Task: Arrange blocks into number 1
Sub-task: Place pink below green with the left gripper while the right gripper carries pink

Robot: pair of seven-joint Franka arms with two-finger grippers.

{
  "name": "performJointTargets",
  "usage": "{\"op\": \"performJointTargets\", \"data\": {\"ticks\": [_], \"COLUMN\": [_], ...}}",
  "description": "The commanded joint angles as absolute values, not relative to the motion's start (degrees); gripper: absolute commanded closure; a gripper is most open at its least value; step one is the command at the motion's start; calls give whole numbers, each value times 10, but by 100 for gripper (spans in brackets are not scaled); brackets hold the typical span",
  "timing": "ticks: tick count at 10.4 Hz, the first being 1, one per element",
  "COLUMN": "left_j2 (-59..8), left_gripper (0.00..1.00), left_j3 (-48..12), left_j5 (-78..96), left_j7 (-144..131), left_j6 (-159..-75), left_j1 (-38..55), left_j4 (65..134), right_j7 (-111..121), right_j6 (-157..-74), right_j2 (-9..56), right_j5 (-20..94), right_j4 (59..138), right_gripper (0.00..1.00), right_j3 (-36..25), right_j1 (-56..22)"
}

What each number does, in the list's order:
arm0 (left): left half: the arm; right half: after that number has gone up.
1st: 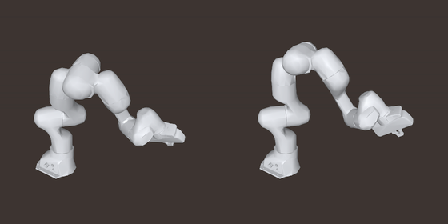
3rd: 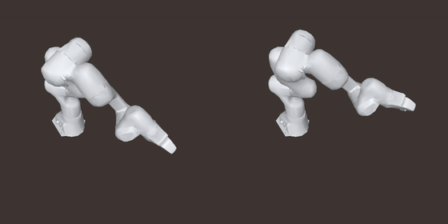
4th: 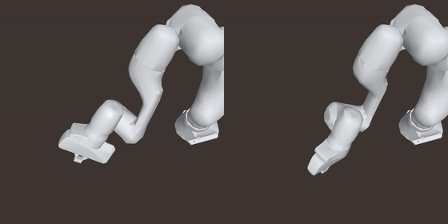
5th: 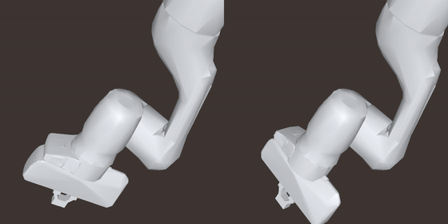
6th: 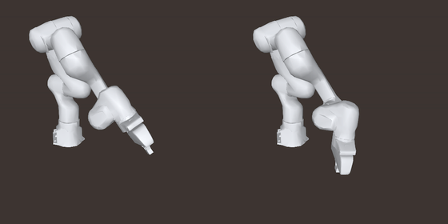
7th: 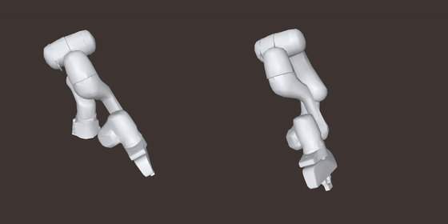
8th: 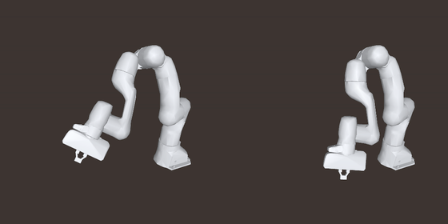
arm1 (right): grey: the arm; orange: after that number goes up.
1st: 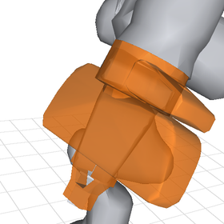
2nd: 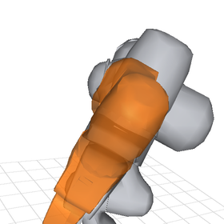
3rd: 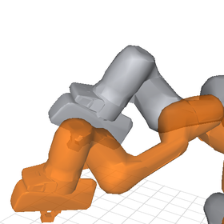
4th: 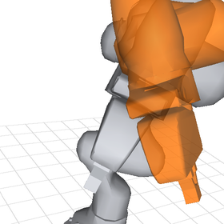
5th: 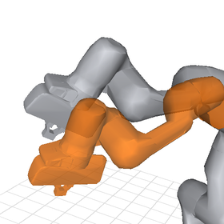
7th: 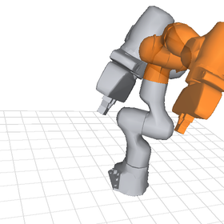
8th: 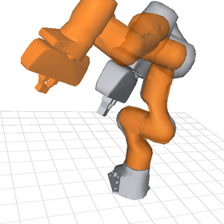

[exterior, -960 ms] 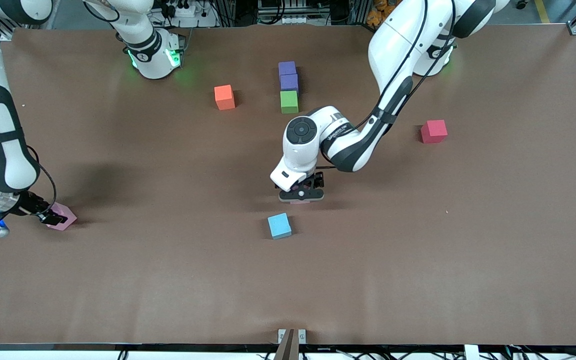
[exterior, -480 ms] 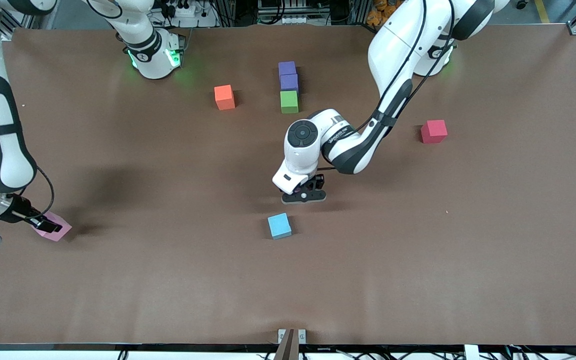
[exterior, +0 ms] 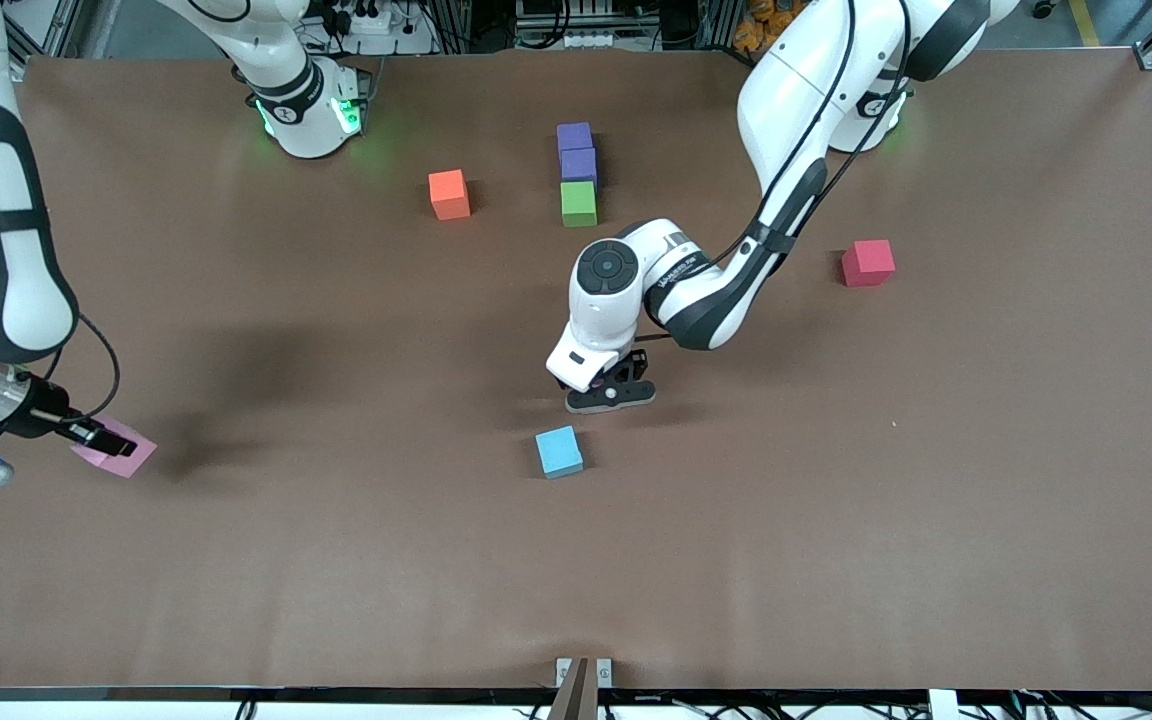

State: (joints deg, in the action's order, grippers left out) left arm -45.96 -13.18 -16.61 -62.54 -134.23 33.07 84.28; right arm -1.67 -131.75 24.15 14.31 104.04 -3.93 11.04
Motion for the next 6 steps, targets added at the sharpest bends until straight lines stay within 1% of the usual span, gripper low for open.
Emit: {"op": "performJointTargets", "data": {"ticks": [1,2,4,6], "left_j2": [-413,-394,-368,-353], "left_gripper": [100,100,100,100], "left_j3": [-141,-153,-187,-214], "left_j5": [-183,-183,-184,-184], "left_j7": [-682,-699,-735,-762], "left_j6": [-1305,-1305,-1301,-1301], "left_j1": [342,345,346,362], "left_j4": [881,905,967,1019], "right_j7": [-14,-15,-54,-67], "right_j6": [-1287,-1268,-1257,-1257], "right_j2": [190,175,138,109], "right_j5": [153,155,155,156], "right_j4": [1089,1089,1108,1144], "right_gripper": [48,49,49,49], "right_j3": [-44,-44,-44,-43], "right_j1": [95,80,42,16]}}
